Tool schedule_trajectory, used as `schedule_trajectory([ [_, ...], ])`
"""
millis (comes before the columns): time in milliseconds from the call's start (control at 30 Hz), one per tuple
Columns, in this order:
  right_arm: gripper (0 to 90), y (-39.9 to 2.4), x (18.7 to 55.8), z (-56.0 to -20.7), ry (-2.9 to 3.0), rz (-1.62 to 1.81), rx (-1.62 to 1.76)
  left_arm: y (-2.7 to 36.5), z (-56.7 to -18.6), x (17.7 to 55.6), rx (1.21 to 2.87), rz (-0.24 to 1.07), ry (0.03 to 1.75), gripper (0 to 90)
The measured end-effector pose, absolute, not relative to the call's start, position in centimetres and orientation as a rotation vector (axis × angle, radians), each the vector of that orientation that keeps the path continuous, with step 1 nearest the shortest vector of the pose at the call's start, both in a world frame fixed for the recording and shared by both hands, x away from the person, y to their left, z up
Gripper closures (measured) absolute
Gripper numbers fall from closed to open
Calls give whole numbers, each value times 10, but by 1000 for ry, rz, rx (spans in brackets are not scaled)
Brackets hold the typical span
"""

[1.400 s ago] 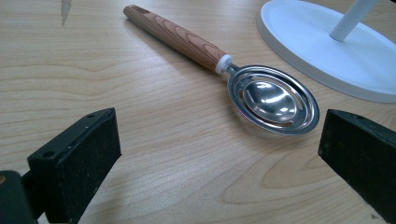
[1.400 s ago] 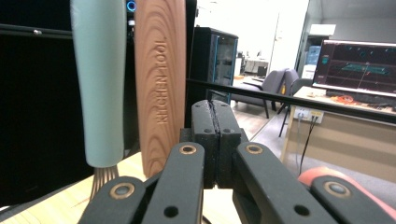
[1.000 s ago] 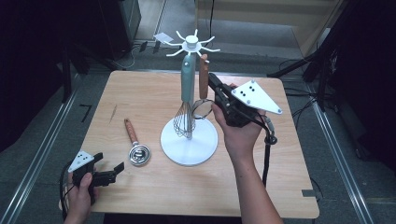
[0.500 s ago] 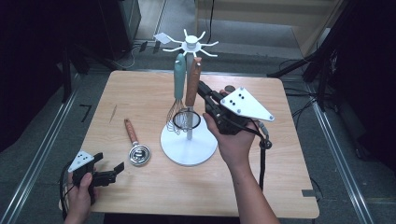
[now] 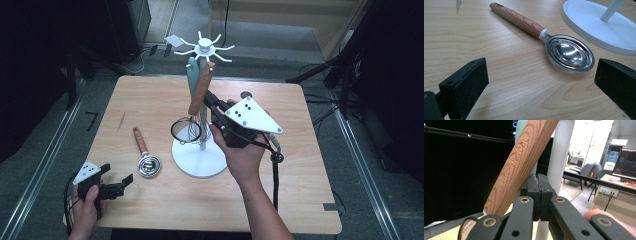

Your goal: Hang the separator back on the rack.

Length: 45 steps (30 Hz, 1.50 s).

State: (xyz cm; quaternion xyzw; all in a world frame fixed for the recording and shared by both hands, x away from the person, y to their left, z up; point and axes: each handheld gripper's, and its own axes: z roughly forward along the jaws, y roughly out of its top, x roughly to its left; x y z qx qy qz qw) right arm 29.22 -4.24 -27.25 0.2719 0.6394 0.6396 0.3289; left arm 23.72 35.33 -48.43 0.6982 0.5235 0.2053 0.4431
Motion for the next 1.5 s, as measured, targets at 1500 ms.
schedule_trajectory([
  [1500,657,-103,282,-342,1731,1574,903,352,-484,238,1727,537,1335,48],
])
